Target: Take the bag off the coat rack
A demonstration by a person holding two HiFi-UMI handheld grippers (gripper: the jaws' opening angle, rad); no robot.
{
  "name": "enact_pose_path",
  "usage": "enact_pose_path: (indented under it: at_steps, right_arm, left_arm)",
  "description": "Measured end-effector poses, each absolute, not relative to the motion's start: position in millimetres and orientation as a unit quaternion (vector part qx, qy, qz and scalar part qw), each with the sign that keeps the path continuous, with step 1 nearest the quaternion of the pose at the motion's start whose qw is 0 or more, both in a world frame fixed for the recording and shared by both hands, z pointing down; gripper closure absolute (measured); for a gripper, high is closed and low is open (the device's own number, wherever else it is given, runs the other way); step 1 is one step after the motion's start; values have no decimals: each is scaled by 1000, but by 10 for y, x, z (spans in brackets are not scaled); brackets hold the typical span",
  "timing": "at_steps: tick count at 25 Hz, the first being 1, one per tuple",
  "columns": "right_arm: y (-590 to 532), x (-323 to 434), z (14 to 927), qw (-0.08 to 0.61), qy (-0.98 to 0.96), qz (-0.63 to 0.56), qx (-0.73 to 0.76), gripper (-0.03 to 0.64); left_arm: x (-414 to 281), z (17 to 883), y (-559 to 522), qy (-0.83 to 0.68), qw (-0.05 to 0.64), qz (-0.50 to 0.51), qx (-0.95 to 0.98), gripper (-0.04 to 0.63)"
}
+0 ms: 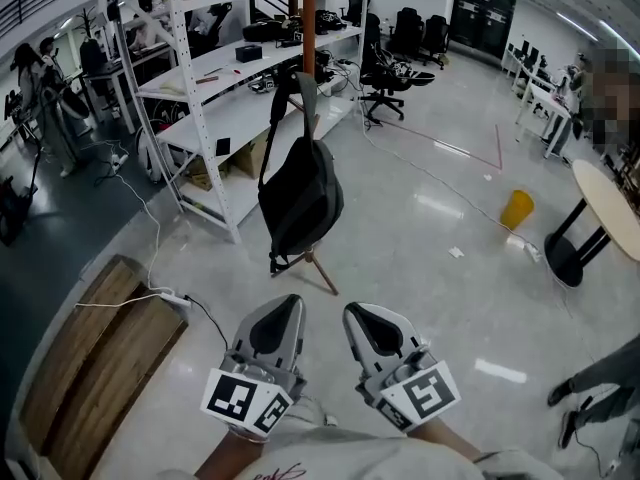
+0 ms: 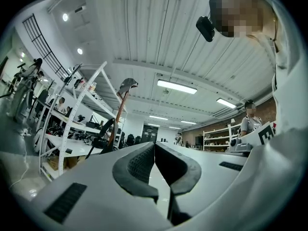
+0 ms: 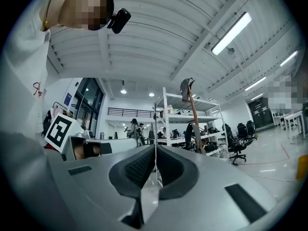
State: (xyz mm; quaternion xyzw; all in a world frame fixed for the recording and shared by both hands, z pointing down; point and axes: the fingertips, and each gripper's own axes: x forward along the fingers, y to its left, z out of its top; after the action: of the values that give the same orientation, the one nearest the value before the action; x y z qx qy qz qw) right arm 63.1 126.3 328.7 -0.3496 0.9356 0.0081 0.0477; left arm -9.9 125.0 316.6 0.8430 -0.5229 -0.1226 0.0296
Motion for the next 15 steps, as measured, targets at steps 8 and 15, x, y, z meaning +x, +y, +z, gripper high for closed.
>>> enact_pose_path:
  at_steps: [8, 15]
  right_arm:
    - [1029, 688, 3322, 44, 933, 13, -357, 597]
    - [553, 585, 3319, 34, 931, 40, -363, 597]
  left_arm:
    - [-24, 3214, 1019, -514, 31, -125, 848, 577]
    - [-117, 3188, 495, -507, 24, -129, 852, 577]
